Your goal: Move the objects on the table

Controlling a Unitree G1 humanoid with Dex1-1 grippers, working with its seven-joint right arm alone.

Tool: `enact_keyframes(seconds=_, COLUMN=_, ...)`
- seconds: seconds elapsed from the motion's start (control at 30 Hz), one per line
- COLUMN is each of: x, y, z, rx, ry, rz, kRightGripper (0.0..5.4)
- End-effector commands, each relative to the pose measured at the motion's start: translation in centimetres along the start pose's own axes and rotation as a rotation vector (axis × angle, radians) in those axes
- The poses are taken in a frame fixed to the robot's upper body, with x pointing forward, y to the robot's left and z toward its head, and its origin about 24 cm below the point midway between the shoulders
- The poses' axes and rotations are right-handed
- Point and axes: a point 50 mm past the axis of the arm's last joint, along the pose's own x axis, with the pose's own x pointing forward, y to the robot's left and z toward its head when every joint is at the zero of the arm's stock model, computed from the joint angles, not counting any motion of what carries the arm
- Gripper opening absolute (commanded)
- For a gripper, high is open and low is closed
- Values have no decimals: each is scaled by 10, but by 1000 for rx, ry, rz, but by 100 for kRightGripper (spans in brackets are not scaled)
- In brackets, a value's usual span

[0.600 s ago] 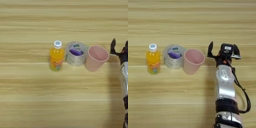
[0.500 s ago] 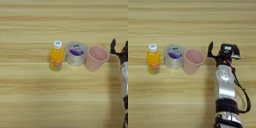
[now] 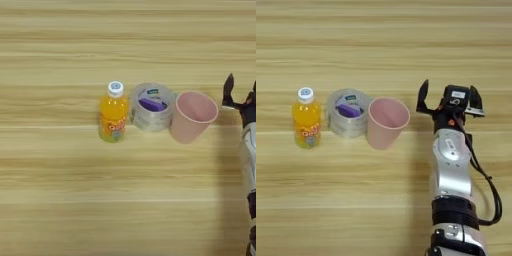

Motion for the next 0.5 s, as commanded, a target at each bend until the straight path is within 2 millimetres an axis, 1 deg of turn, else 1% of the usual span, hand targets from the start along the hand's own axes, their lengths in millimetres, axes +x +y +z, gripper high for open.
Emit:
enact_keyframes(seconds=0.03, x=13, y=-6, z=48, rx=-8, ry=-207, rz=-11, kRightGripper=537)
enact_keyframes(seconds=0.13, x=7, y=-10, z=61, rx=-19, ry=-261, rz=27, kRightGripper=537)
enact_keyframes(seconds=0.23, x=-3, y=-16, z=72, rx=-8, ry=-314, rz=139, kRightGripper=537)
enact_keyframes(seconds=0.3, x=-8, y=-27, z=78, rx=2, ry=-350, rz=199, kRightGripper=537)
enact_keyframes(seconds=0.37, x=-13, y=-35, z=80, rx=8, ry=-364, rz=284, kRightGripper=537)
enact_keyframes(seconds=0.5, x=-22, y=-38, z=76, rx=96, ry=-361, rz=454, kRightGripper=537)
